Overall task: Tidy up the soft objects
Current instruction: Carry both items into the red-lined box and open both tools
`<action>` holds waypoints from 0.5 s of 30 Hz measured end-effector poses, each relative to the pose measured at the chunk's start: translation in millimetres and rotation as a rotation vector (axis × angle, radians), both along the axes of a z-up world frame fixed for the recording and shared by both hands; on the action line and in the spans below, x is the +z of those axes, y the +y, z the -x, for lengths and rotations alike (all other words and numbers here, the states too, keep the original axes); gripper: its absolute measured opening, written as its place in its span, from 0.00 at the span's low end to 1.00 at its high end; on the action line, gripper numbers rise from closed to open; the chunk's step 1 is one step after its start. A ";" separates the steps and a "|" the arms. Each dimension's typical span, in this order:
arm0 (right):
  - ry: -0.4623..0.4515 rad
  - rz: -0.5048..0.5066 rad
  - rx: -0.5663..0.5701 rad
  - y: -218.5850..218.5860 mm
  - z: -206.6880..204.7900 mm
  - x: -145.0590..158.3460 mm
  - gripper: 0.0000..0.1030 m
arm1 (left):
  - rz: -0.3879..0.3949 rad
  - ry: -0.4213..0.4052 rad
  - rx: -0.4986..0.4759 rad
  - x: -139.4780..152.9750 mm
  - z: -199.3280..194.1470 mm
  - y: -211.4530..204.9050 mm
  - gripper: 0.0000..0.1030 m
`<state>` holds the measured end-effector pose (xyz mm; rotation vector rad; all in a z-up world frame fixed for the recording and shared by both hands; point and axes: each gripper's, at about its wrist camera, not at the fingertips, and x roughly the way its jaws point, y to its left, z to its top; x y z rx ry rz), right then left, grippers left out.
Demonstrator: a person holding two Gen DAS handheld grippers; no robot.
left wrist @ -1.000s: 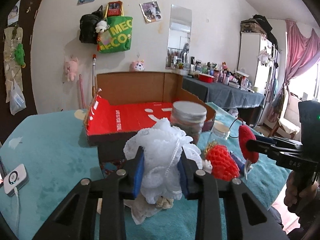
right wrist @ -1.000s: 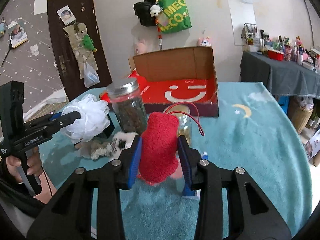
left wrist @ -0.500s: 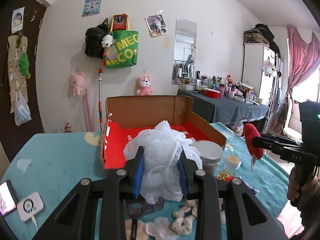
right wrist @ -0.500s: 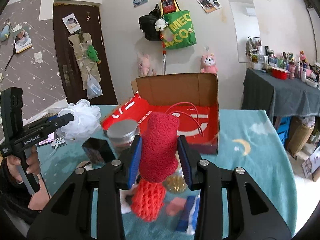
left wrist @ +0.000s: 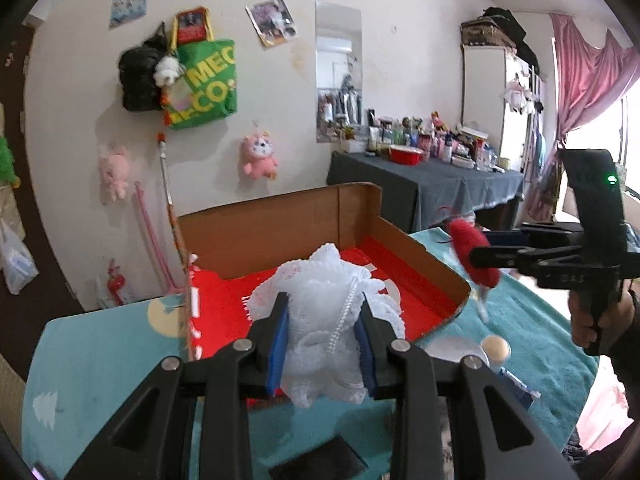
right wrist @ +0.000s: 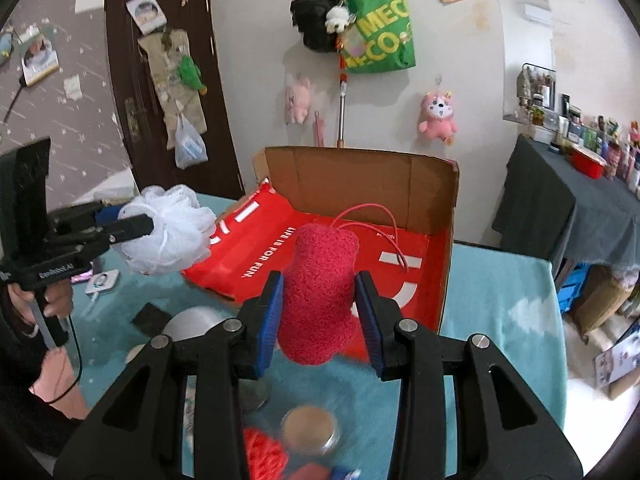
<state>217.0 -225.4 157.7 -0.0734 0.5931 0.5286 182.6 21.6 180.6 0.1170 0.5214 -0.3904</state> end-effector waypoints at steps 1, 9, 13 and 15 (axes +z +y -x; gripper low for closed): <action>0.011 0.011 0.001 3.4 -10.2 0.2 0.34 | -0.008 0.019 -0.005 0.3 -12.4 -2.3 0.31; 0.156 0.097 0.004 38.6 -120.9 -9.6 0.34 | -0.063 0.117 -0.056 -15.9 -101.8 -18.6 0.31; 0.239 0.139 -0.050 50.4 -176.3 -26.6 0.34 | -0.087 0.155 -0.048 -32.5 -150.7 -22.8 0.31; 0.283 0.180 -0.084 56.2 -200.5 -38.2 0.34 | -0.104 0.174 -0.030 -41.8 -169.9 -24.4 0.31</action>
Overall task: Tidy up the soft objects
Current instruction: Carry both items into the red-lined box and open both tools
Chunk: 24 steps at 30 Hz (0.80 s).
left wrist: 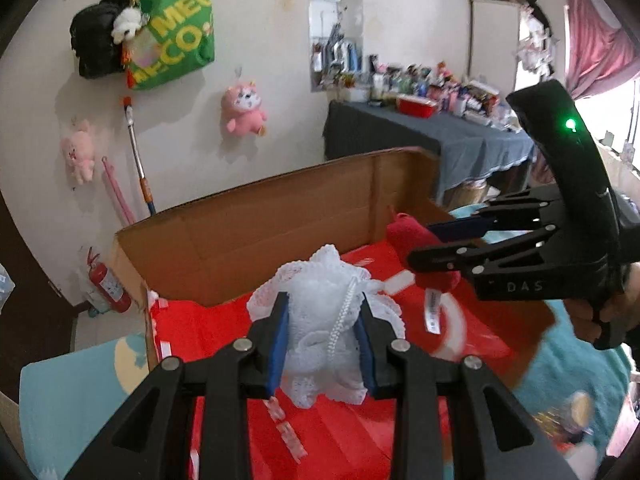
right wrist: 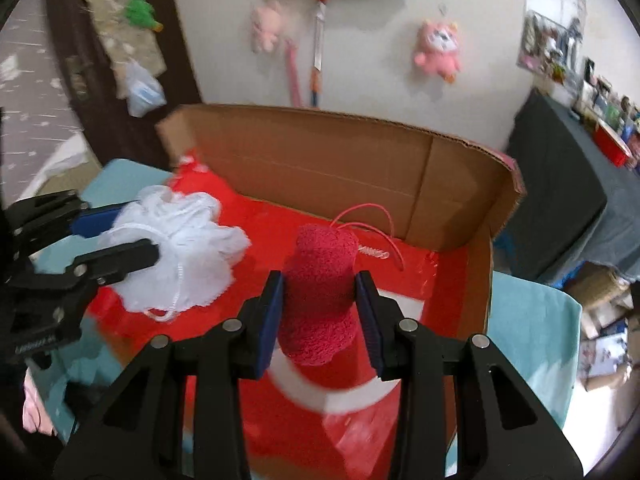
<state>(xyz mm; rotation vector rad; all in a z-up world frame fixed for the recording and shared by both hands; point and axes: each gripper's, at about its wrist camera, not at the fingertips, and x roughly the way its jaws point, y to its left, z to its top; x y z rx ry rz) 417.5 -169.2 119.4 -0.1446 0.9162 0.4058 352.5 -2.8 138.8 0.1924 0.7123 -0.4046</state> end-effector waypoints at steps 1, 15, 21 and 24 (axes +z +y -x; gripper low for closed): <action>0.021 0.023 -0.019 2.0 -12.2 -6.9 0.34 | -0.012 0.011 0.014 -6.5 -11.4 0.6 0.31; 0.184 0.159 -0.136 -0.2 -73.3 -72.4 0.37 | -0.066 0.101 0.156 -57.1 -67.8 15.0 0.35; 0.184 0.151 -0.143 0.1 -78.2 -68.6 0.38 | -0.058 0.098 0.171 -55.6 -71.8 17.0 0.46; 0.173 0.159 -0.140 2.8 -76.5 -67.6 0.48 | -0.045 0.093 0.179 -53.6 -71.4 18.2 0.49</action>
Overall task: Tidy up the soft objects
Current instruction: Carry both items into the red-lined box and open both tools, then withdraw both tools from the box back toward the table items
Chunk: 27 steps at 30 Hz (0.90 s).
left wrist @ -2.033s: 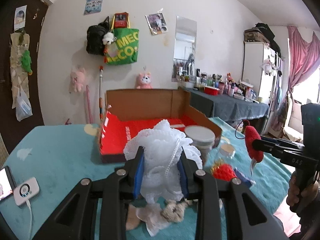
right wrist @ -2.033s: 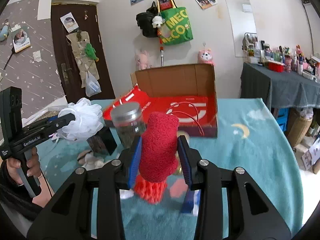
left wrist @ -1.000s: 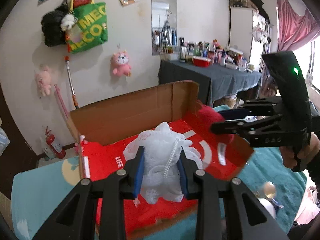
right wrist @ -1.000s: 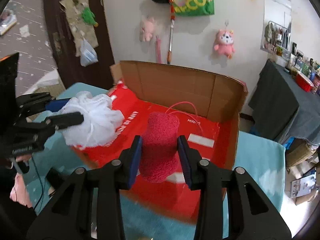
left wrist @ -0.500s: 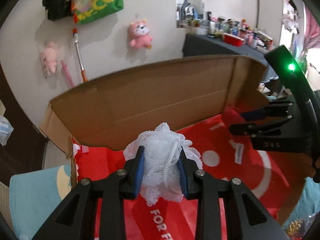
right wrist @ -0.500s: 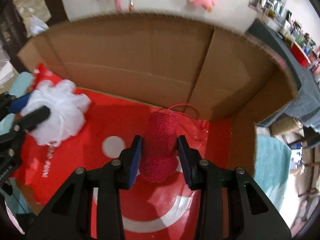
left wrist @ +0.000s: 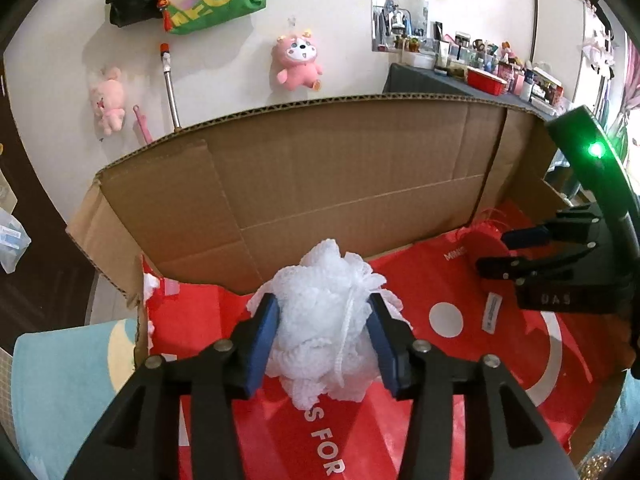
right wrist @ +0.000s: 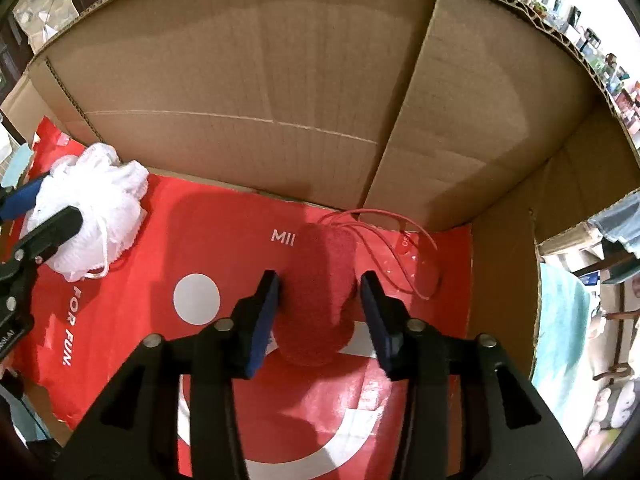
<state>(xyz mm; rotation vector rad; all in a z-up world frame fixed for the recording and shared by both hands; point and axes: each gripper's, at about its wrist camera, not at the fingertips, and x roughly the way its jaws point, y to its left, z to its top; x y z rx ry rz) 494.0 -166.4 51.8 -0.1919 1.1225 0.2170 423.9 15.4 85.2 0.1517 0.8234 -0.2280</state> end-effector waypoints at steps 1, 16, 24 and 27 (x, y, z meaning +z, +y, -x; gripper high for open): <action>-0.005 -0.003 0.001 0.7 1.6 0.5 0.50 | 0.001 -0.002 0.004 0.7 0.0 -0.1 0.51; -0.134 -0.073 -0.033 -17.9 58.3 57.5 0.66 | 0.113 -0.169 0.063 70.7 67.3 18.7 0.93; -0.304 -0.142 -0.048 -27.4 142.2 146.5 0.77 | 0.140 -0.324 0.077 133.4 157.1 15.6 1.00; -0.381 -0.151 -0.035 -27.0 187.2 172.3 0.83 | 0.128 -0.369 0.070 149.2 193.9 10.3 1.00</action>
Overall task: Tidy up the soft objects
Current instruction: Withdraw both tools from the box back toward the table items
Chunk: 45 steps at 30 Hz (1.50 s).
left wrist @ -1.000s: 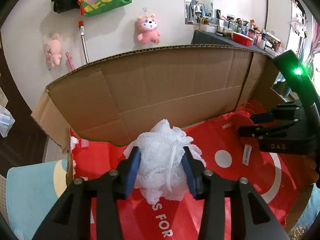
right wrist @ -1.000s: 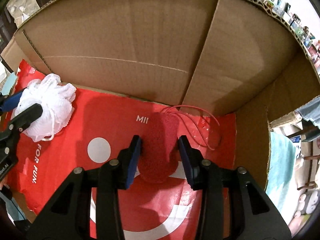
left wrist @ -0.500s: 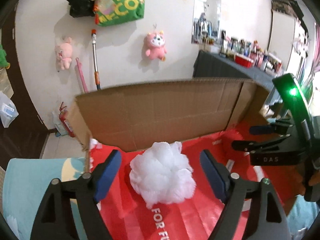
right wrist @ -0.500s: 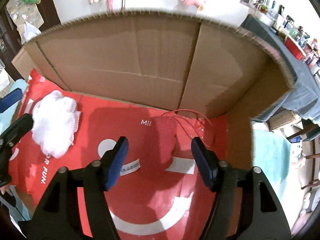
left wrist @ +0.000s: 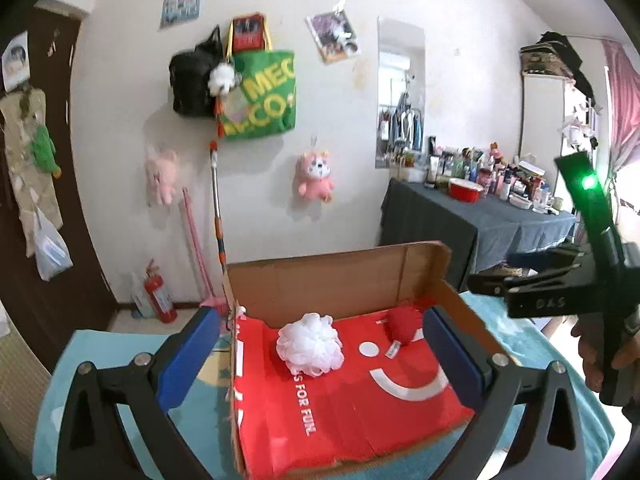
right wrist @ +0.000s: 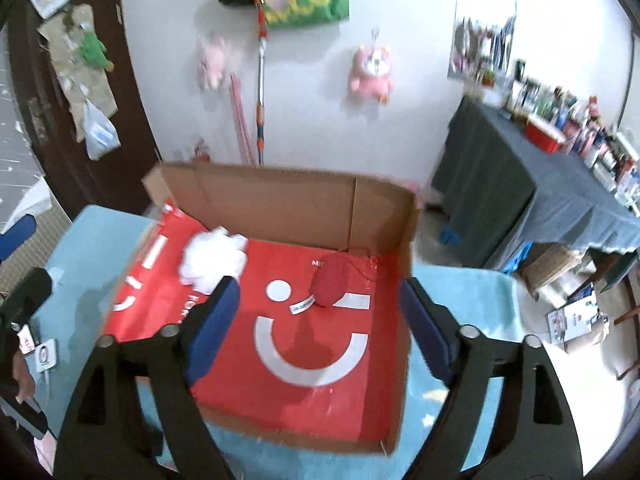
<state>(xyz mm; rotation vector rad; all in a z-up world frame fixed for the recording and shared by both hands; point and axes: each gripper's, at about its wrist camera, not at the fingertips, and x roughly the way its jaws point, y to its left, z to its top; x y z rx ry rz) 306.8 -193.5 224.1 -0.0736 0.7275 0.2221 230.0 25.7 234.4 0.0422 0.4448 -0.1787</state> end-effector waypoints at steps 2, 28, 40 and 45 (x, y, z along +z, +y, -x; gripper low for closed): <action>-0.045 -0.008 0.011 0.1 30.2 13.9 0.84 | 0.007 -0.022 -0.005 8.5 24.9 -3.4 1.00; -0.357 -0.104 -0.033 -23.3 312.0 -22.5 0.95 | 0.110 -0.188 0.023 -35.8 241.5 -20.0 1.00; -0.393 -0.078 -0.150 -25.5 345.1 -107.6 0.95 | 0.090 -0.144 0.060 -114.8 264.3 -32.8 1.00; -0.351 -0.038 -0.171 -22.6 337.9 -145.9 0.95 | 0.079 -0.090 0.064 -144.7 257.5 -33.5 1.00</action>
